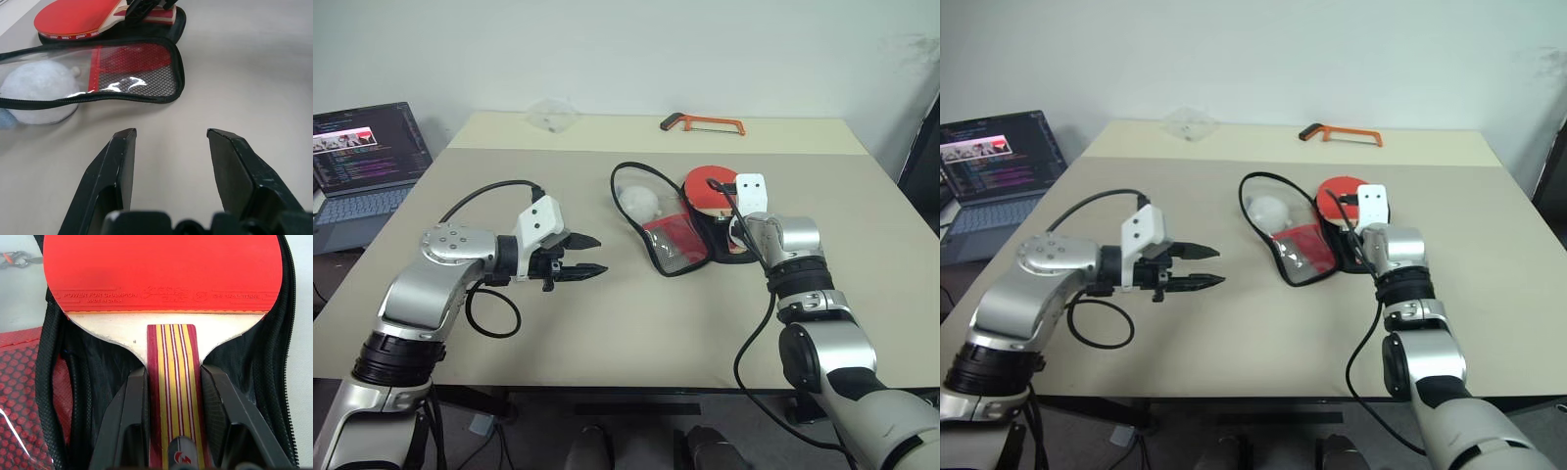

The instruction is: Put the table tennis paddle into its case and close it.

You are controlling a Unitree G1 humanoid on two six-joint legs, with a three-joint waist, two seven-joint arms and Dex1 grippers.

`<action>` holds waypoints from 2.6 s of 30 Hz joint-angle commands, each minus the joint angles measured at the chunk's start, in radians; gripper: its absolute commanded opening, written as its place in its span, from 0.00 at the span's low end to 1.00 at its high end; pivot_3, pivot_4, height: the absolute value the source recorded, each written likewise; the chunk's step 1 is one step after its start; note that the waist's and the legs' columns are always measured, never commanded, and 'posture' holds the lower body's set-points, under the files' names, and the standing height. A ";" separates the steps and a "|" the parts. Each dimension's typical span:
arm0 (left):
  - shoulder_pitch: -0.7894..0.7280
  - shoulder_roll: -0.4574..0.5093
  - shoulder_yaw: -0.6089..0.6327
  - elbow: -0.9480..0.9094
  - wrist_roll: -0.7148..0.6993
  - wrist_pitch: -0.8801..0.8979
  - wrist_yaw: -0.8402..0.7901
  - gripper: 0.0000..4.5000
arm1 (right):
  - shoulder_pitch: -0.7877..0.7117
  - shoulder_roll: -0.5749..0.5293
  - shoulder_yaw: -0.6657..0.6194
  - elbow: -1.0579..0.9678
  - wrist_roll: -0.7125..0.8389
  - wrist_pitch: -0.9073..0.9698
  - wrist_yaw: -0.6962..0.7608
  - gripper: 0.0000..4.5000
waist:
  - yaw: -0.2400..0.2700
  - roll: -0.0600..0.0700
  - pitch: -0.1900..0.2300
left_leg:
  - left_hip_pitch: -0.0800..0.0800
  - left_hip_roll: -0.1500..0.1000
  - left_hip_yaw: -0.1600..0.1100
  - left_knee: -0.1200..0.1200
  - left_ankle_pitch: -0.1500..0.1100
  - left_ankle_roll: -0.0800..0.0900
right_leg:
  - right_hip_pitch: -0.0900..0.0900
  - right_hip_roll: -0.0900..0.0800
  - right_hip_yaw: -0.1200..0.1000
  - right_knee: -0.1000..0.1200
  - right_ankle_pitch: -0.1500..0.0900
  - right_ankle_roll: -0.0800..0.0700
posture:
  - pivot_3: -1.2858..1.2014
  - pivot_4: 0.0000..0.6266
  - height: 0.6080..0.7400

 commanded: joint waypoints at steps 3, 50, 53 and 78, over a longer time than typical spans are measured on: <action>-0.009 0.022 0.034 -0.036 -0.019 -0.003 -0.001 0.56 | -0.020 -0.006 -0.025 0.005 0.006 -0.023 -0.020 0.24 | 0.000 0.000 0.000 | 0.000 0.000 0.000 0.000 0.000 0.000 | 0.000 0.000 0.000 0.000 0.000 0.000 | 0.52 0.24 1.00; -0.227 -0.153 -0.103 0.447 0.281 -0.200 0.191 0.01 | 0.565 -0.512 0.044 -0.943 0.366 -0.215 0.856 1.00 | 0.004 0.000 0.000 | 0.001 0.000 -0.001 0.007 0.002 0.001 | 0.002 0.001 0.001 0.006 0.001 0.002 | 0.52 0.24 1.00; -0.255 -0.222 -0.100 0.507 0.276 -0.196 0.219 0.01 | 0.573 -0.518 0.054 -0.952 0.379 -0.207 0.872 1.00 | 0.007 0.000 0.000 | 0.001 0.000 -0.001 0.007 0.002 0.001 | 0.002 0.001 0.000 0.006 0.001 0.002 | 0.52 0.24 1.00; -0.694 -0.830 -0.025 1.203 0.316 -0.651 0.612 0.01 | 0.564 -0.564 -0.104 -1.023 0.433 -0.166 0.766 1.00 | 0.028 -0.001 0.000 | 0.000 -0.002 -0.002 0.008 0.002 0.001 | 0.002 0.000 0.001 0.006 0.002 0.003 | 0.52 0.24 1.00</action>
